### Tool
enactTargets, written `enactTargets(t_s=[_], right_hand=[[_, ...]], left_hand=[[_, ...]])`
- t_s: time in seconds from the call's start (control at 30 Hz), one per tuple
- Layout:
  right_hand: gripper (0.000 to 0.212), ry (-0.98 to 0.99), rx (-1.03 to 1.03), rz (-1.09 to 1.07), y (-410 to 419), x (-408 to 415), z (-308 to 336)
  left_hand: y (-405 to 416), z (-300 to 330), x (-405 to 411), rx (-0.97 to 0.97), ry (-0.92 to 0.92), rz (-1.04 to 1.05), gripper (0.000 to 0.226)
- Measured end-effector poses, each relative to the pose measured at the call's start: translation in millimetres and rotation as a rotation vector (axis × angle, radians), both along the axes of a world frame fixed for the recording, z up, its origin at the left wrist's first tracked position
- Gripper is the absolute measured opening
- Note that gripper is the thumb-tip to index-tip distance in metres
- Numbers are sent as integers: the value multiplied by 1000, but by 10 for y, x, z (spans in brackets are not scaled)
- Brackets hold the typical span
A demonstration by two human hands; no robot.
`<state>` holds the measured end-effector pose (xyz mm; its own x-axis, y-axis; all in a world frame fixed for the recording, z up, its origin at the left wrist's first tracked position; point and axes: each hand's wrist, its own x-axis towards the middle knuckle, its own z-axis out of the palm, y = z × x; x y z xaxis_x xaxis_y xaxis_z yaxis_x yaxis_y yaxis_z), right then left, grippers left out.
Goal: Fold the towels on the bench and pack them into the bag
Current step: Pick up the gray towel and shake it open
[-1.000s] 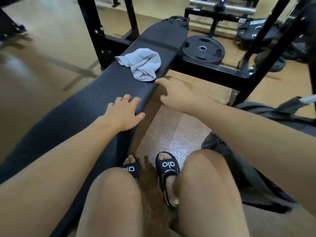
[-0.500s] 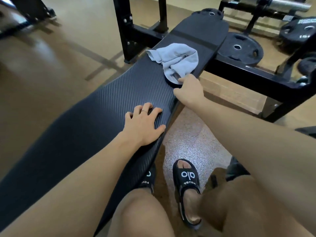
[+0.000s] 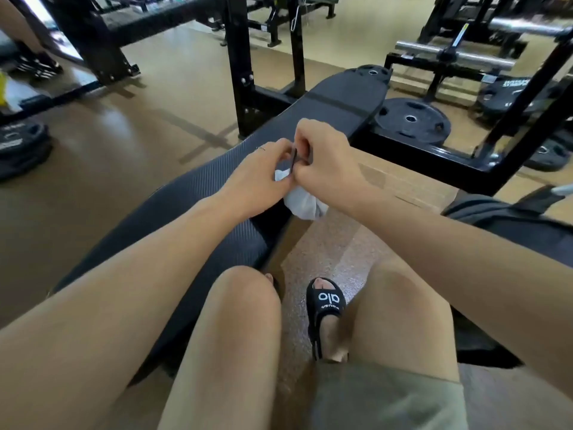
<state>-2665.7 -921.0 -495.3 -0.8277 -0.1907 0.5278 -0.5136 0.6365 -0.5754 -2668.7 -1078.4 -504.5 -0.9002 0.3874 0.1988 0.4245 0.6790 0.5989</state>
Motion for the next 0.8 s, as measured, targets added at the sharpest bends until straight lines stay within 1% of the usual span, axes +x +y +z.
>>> enactTargets(t_s=[0.03,0.17,0.3,0.47,0.6,0.7,0.8], right_hand=[[21,-11,-17,29,27,106,66],[17,-44,-24,83,149,454,239],[23,-26,20,105,209,681,322],[30,-19,75,0,262,770,376],[30,20,110,-74,209,739,389],[27,-7,38,-74,160,719,399],[22,-90,-96,-33,28,695,427]], left_hand=[[25,69,106,5,16,-3,21],[61,240,464,10,60,72,17],[39,417,682,-126,214,120,5],[4,645,816,-263,304,180,15],[-99,789,877,-369,404,212,23],[-182,833,911,-378,457,176,25],[-275,817,948,-362,460,140,21]])
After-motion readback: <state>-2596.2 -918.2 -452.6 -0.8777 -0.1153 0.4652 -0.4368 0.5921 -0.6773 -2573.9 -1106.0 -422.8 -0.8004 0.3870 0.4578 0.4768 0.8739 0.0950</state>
